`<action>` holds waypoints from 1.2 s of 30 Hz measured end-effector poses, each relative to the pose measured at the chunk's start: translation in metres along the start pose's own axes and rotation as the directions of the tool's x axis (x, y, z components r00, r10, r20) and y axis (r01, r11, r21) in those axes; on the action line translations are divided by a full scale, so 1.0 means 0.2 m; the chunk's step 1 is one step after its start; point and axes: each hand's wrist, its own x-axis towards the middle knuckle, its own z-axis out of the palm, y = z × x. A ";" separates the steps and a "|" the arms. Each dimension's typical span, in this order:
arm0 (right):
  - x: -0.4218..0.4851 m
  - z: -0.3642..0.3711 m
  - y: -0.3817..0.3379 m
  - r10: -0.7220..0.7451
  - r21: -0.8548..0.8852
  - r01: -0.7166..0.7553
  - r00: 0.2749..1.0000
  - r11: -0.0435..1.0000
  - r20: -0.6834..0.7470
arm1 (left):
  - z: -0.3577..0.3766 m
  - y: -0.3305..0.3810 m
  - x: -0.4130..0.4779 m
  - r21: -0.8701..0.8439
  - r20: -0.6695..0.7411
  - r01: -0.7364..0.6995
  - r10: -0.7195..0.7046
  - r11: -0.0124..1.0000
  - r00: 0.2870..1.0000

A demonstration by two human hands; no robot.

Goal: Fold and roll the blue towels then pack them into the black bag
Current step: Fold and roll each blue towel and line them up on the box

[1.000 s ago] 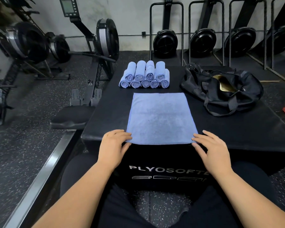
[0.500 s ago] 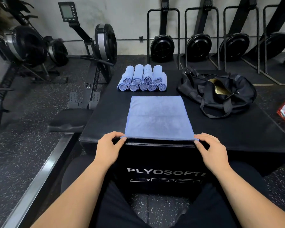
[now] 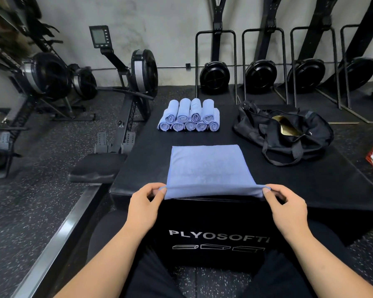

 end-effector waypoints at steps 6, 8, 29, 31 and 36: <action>0.09 0.04 -0.10 -0.003 0.100 0.003 1.000 0.995 -0.001 | -0.03 0.08 0.11 -0.082 -0.029 -0.018 0.016 0.996 0.999; 0.16 0.07 -0.14 0.008 0.083 -0.007 1.000 0.996 -0.006 | -0.02 0.11 0.17 -0.103 -0.033 -0.001 -0.003 0.995 0.999; 0.97 0.44 -0.07 0.183 -0.239 -0.128 0.957 0.962 0.224 | 0.28 0.10 0.98 0.141 0.163 0.114 -0.136 0.983 0.977; 1.01 0.48 -0.03 0.195 -0.280 -0.126 0.952 0.952 0.237 | 0.31 0.06 1.02 0.134 0.207 0.144 -0.170 0.980 0.964; 0.96 0.53 0.05 0.164 -0.361 -0.087 0.968 0.928 0.190 | 0.33 -0.04 0.99 0.057 0.125 0.234 -0.240 0.970 0.963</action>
